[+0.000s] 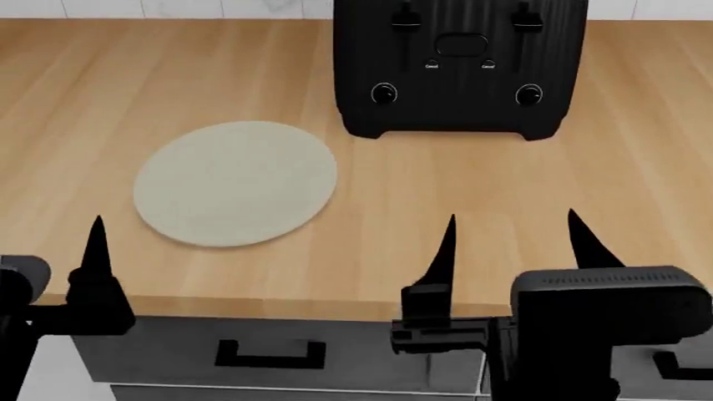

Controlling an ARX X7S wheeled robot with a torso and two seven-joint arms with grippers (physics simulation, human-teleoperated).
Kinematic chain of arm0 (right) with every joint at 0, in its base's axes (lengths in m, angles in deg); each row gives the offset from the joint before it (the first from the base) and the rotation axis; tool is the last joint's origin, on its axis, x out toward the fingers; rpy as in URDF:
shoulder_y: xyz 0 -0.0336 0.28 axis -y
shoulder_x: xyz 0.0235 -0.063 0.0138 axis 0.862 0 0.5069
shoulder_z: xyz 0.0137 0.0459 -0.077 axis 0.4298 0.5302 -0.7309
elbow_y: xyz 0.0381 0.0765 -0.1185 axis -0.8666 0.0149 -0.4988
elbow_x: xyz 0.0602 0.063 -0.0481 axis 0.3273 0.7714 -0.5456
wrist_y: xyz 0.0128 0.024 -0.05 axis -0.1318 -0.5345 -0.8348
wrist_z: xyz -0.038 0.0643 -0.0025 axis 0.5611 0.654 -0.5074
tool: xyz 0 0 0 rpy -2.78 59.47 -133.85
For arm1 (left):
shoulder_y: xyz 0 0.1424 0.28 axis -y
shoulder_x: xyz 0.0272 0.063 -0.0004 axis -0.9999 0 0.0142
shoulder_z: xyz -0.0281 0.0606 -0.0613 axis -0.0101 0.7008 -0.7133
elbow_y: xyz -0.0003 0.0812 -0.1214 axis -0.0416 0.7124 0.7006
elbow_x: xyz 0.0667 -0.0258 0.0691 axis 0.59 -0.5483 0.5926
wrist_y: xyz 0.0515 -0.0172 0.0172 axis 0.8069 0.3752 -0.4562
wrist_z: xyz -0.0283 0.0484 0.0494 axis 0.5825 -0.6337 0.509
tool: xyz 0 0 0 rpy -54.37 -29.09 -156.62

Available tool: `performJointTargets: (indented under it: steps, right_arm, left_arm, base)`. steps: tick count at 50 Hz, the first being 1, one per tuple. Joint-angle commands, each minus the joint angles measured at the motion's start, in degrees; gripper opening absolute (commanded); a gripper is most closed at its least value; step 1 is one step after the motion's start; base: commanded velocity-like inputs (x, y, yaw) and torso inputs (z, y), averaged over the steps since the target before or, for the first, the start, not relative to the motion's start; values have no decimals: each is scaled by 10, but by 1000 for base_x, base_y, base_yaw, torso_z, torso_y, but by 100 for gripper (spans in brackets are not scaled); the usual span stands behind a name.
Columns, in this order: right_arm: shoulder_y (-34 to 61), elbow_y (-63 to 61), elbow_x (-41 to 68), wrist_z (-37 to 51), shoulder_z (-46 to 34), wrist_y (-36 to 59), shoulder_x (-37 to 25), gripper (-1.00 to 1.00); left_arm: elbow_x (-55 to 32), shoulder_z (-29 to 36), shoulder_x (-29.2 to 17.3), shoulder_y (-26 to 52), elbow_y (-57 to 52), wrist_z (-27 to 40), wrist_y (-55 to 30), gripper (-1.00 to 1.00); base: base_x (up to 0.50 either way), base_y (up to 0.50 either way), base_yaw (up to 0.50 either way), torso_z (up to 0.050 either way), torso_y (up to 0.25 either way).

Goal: Place the toasted item on a plate.

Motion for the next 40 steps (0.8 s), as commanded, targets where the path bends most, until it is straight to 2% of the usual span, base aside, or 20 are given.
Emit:
performJointTargets:
  steps: [1,18,28,40]
  right_arm:
    - [86,-22,20,1,6,85,-15,100]
    - [236,-15,61,-17,10,194,-29,100]
    - [266,-17,72,-14,30,211,-30,100]
    - [315,-38,86,-11,38,250,-37,100]
  left_arm:
    - [-28,-17,-12,68,-1,-4,-55,100]
    - [-44,3,-32,210,29,-24,-118,100]
    - [-41,13,-32,241,56,-29,-110,100]
    - [-45,11,-37,236,48,-28,-112,100]
  base:
    - [0,0,0,0,0]
    - [0,0,0,0,0]
    - [0,0,0,0,0]
    - [63,0,0,0,0]
